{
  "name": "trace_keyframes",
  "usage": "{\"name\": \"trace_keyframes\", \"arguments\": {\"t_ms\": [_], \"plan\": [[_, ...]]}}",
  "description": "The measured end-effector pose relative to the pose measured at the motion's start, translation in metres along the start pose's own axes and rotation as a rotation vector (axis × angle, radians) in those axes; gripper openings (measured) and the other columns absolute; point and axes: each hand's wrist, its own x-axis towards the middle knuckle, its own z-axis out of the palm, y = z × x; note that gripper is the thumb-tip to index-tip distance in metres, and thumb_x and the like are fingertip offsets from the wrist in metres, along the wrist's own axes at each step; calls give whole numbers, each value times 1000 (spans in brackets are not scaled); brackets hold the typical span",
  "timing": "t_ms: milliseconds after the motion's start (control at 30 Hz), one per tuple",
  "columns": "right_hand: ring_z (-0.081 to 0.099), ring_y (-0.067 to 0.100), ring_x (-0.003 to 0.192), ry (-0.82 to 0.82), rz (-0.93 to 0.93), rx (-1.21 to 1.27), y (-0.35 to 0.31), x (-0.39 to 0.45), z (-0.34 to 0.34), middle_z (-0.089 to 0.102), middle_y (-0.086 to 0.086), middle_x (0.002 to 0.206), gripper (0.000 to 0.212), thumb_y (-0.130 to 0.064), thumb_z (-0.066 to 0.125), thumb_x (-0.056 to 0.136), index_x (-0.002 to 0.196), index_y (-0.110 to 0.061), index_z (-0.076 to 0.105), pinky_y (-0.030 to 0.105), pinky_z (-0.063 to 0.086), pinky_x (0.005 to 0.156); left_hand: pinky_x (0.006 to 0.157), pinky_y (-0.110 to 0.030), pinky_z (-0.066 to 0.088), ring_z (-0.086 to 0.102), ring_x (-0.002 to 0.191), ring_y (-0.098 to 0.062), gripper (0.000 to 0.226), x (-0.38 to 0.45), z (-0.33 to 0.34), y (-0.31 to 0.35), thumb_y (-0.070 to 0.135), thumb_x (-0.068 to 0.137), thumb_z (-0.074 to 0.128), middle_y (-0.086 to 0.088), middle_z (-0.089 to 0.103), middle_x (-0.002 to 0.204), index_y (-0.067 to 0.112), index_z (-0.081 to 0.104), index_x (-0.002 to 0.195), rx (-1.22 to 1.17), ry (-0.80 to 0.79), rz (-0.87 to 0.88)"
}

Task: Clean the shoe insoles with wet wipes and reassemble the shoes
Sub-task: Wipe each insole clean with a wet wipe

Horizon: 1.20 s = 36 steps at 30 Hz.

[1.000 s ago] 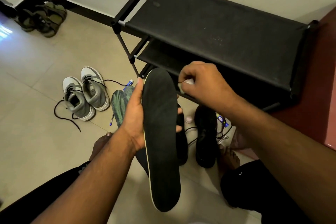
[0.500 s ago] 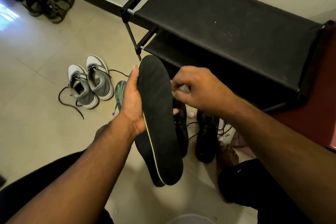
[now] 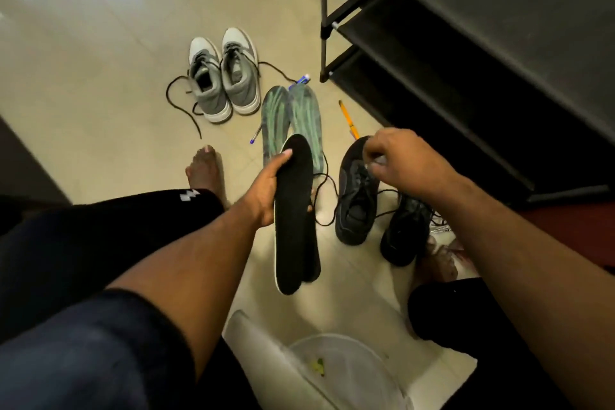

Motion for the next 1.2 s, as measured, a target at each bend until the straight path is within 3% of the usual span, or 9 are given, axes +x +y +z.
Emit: {"name": "trace_keyframes", "arguments": {"t_ms": [200, 267, 467, 600, 700, 833, 967, 1100, 1200], "plan": [[56, 17, 80, -287, 85, 108, 10, -8, 105, 56, -1, 88, 10, -11, 63, 84, 79, -19, 62, 28, 45, 69, 96, -49, 52, 69, 94, -34, 59, 58, -71, -42, 53, 88, 62, -20, 70, 115, 5, 68, 120, -151, 97, -105], [56, 16, 79, -375, 94, 142, 13, -11, 138, 54, -4, 87, 14, -13, 63, 86, 76, -23, 60, 26, 45, 68, 91, -41, 56, 70, 94, -30, 57, 77, -86, -53, 53, 88, 63, -18, 71, 115, 6, 69, 120, -159, 149, -123], [58, 16, 83, -350, 155, 307, 4, 22, 217, 58, -1, 92, 8, -7, 62, 85, 85, -12, 69, 33, 53, 77, 76, -31, 54, 73, 88, -19, 41, 130, -122, -78, 51, 86, 69, -5, 76, 98, 15, 69, 106, -126, 279, -166], [59, 17, 82, -324, 107, 373, -5, 47, 237, 60, 1, 92, 9, -7, 63, 83, 79, -14, 65, 34, 54, 76, 81, -34, 50, 60, 87, -14, 40, 147, -136, -84, 57, 86, 66, 6, 63, 93, 21, 57, 101, 172, 416, -77], [59, 18, 83, -264, 110, 428, -9, 55, 237, 60, 2, 90, 10, -5, 64, 81, 78, -14, 66, 33, 52, 75, 74, -33, 49, 59, 86, -20, 48, 149, -138, -89, 64, 85, 63, 1, 61, 87, 17, 61, 90, 421, 582, 72], [58, 13, 79, -160, 183, 531, -8, 47, 226, 60, 0, 85, 10, -4, 66, 79, 74, -13, 66, 26, 50, 72, 99, -40, 46, 54, 122, -31, 72, 141, -128, -87, 67, 88, 53, -10, 57, 131, 14, 54, 136, 858, 835, 113], [60, 4, 72, 178, 472, 892, 1, 44, 197, 65, -5, 78, 16, 0, 70, 80, 76, -15, 67, 11, 48, 69, 103, -42, 44, 51, 123, -32, 54, 157, -75, -65, 50, 93, 55, -12, 55, 131, 17, 54, 135, 1057, 699, 340], [64, 13, 80, 539, 752, 1458, 17, 51, 166, 68, -1, 78, 15, 2, 70, 81, 79, -12, 67, 25, 55, 73, 105, -43, 41, 47, 129, -34, 67, 195, -11, -26, 45, 88, 64, -15, 51, 138, 15, 43, 144, 981, 568, 377], [65, 16, 80, 609, 845, 1825, 33, 59, 156, 67, 3, 83, 20, 3, 64, 85, 75, -14, 61, 25, 54, 66, 109, -46, 35, 38, 134, -37, 89, 225, 22, -5, 46, 82, 71, -17, 43, 144, 18, 24, 153, 921, 586, 283]]}}
